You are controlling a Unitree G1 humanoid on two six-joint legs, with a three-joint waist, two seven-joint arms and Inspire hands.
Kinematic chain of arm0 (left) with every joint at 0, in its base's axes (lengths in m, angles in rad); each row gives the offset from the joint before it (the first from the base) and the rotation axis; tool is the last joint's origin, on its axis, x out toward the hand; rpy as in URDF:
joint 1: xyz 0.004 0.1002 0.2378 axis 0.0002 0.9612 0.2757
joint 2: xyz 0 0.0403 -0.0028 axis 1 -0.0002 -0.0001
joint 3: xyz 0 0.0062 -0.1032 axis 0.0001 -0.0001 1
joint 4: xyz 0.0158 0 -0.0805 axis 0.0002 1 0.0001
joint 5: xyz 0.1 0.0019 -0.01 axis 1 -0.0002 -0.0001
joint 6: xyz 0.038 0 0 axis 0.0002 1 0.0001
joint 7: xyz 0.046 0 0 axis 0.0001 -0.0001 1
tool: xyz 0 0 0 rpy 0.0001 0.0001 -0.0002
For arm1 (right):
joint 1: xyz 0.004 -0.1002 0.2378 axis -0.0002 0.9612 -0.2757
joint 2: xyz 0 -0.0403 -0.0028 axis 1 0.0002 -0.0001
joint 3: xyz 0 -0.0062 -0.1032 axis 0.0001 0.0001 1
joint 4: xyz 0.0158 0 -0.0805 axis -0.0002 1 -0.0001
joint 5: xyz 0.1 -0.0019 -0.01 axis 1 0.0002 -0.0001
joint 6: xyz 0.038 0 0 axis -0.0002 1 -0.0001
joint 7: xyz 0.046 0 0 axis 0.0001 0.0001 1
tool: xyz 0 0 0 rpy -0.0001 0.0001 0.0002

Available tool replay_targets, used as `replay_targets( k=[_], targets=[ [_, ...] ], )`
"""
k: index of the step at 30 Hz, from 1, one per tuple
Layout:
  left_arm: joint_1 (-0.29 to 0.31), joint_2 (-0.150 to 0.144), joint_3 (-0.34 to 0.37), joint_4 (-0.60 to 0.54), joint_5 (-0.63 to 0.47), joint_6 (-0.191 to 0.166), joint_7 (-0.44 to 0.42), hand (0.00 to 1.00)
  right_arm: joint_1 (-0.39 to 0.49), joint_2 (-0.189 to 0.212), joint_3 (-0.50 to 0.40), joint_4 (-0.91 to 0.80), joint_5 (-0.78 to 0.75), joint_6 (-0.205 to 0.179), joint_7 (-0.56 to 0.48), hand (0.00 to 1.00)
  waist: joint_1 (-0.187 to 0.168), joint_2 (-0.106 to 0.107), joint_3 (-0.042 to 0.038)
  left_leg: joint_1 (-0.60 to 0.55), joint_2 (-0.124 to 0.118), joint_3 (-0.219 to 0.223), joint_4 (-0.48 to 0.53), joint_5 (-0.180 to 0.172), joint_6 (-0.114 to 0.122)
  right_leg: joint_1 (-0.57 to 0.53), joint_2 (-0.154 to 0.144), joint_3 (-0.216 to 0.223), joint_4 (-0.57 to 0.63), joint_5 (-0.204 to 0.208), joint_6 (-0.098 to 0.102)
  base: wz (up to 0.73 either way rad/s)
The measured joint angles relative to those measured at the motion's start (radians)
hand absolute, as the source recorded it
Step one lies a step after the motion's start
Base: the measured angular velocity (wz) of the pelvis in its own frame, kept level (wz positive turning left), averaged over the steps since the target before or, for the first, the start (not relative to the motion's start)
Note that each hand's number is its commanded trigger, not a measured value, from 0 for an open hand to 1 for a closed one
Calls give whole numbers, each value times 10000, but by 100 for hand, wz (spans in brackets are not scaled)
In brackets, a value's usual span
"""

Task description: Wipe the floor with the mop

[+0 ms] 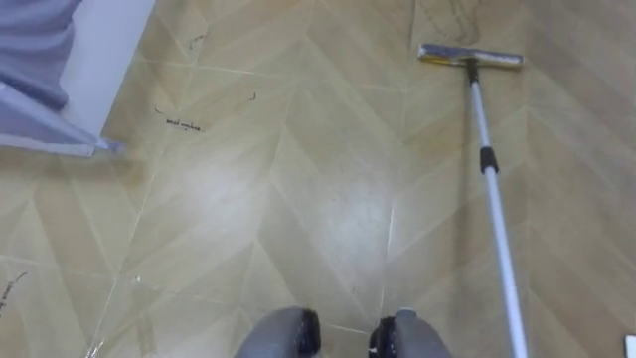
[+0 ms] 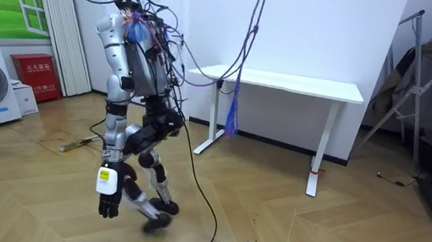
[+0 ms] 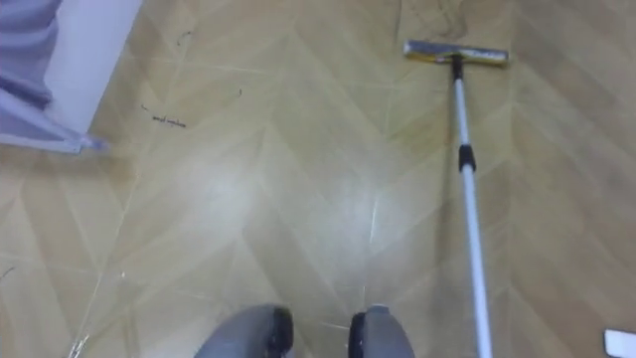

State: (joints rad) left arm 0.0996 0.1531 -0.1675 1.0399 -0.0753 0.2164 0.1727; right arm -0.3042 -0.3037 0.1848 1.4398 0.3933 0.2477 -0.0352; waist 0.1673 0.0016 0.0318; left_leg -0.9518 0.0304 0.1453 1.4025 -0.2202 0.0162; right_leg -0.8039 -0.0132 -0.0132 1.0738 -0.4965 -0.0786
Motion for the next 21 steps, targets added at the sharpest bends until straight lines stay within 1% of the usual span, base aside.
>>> replay_targets(
  k=[1,2,3,4,5,6,7,8,9,10,11,12,13,14,15,16,17,18,19,20,21],
  targets=[
    [83,17,-4,-70,-10,-97,-12,0,-311,20,13,-38,335,-86,123,100,109,-113,60,-189,3,-58,-1380,-407,-34,200,-3,113,4,-129,170,-6],
    [183,-13,-14,-71,-8,-126,-91,0,-446,25,182,-52,734,-94,282,100,192,-124,47,-76,-44,-241,-3317,-429,-62,535,-6,140,-163,-313,257,-7],
    [235,-20,-13,-81,-3,-146,-138,0,-437,26,277,-59,855,-105,338,100,242,-123,46,34,-59,-417,-4250,-375,-66,741,-16,138,-272,-419,295,-4],
    [251,27,36,-38,-3,-185,-280,0,-303,70,348,-75,1118,-101,423,100,237,-93,-20,152,-112,-428,-4974,-166,351,1115,-123,146,-452,-658,457,10],
    [271,30,95,24,4,-183,-340,0,-168,59,312,-71,1274,-102,522,100,162,-152,-48,287,-198,-360,-5045,-282,529,1273,-232,120,-612,-745,583,37],
    [218,28,111,30,5,-187,-448,0,122,-12,290,-63,1597,-100,718,100,10,-170,-61,453,-433,-391,-5172,-453,816,1610,-372,69,-998,-830,789,44],
    [186,14,105,2,29,-192,-585,0,499,-81,327,6,1840,-183,888,100,-43,-157,-64,650,-634,-395,-5255,-600,1092,1913,-520,56,-1203,-804,868,41],
    [171,6,104,-12,88,-190,-654,0,738,-122,339,67,1884,-275,988,100,-107,-161,-66,804,-765,-369,-5314,-707,1182,2040,-599,74,-1181,-776,923,41],
    [171,-16,117,-38,315,-223,-736,0,1259,-238,365,208,1865,-399,1113,100,-275,-149,-71,1141,-1112,-369,-5446,-926,1350,2100,-822,145,-808,-608,1203,47],
    [180,-28,127,-94,482,-259,-735,0,1841,-367,405,233,1635,-400,1109,100,-357,-107,-93,1432,-1375,-342,-5470,-1182,1501,2021,-1064,186,-182,-223,1380,44],
    [188,-32,143,-99,493,-269,-732,0,2149,-421,402,236,1452,-404,1103,100,-392,-9,-152,1507,-1466,-381,-5420,-1337,1553,1924,-1097,209,180,37,1403,25],
    [192,-30,172,-111,575,-276,-740,0,2661,-460,379,244,1174,-404,997,100,-503,147,-231,1650,-1560,-441,-5351,-1606,1649,1604,-1074,377,952,692,1427,14],
    [191,-28,266,-187,759,-281,-732,0,3060,-450,377,245,1136,-407,879,100,-641,280,-284,1773,-1673,-524,-5386,-1756,1727,1158,-1068,436,1564,1032,1415,11],
    [193,-25,278,-290,880,-314,-706,0,3387,-435,379,243,1131,-410,788,100,-801,447,-288,1856,-1686,-553,-5401,-1858,1782,596,-1019,426,1912,1018,1399,0],
    [194,-24,302,-385,913,-321,-688,0,3524,-406,385,241,1130,-411,749,100,-813,509,-290,1901,-1686,-565,-5420,-1906,1794,248,-954,403,1968,1003,1380,-10],
    [190,-44,326,-502,943,-356,-662,0,3724,-316,383,239,1098,-403,648,100,-817,621,-283,2012,-1685,-702,-5463,-1960,1805,-342,-726,396,1734,992,1359,-23],
    [189,-50,335,-535,1084,-352,-670,0,3823,-148,348,240,966,-387,528,100,-856,637,-281,2278,-1682,-745,-5664,-2056,1749,-800,-559,384,1180,999,1340,-25],
    [188,-50,325,-525,1078,-345,-671,0,3851,-72,338,240,909,-362,503,100,-881,637,-279,2430,-1680,-752,-5749,-2114,1723,-956,-506,367,830,1014,1316,-23],
    [196,-79,316,-468,1079,-311,-681,0,3871,25,258,238,725,-248,477,100,-958,658,-255,2790,-1675,-810,-5856,-2310,1693,-1101,-439,327,-106,1103,1187,-8],
    [232,-92,322,-467,1079,-195,-679,0,3862,72,211,200,574,-22,468,100,-1067,675,-240,3164,-1676,-868,-5875,-2498,1648,-1034,-427,208,-1072,1299,973,0],
    [244,-91,321,-465,1079,-135,-678,0,3849,79,170,187,495,86,466,100,-1086,666,-234,3334,-1676,-891,-5870,-2606,1625,-962,-431,89,-1463,1407,880,0]
  ],
)
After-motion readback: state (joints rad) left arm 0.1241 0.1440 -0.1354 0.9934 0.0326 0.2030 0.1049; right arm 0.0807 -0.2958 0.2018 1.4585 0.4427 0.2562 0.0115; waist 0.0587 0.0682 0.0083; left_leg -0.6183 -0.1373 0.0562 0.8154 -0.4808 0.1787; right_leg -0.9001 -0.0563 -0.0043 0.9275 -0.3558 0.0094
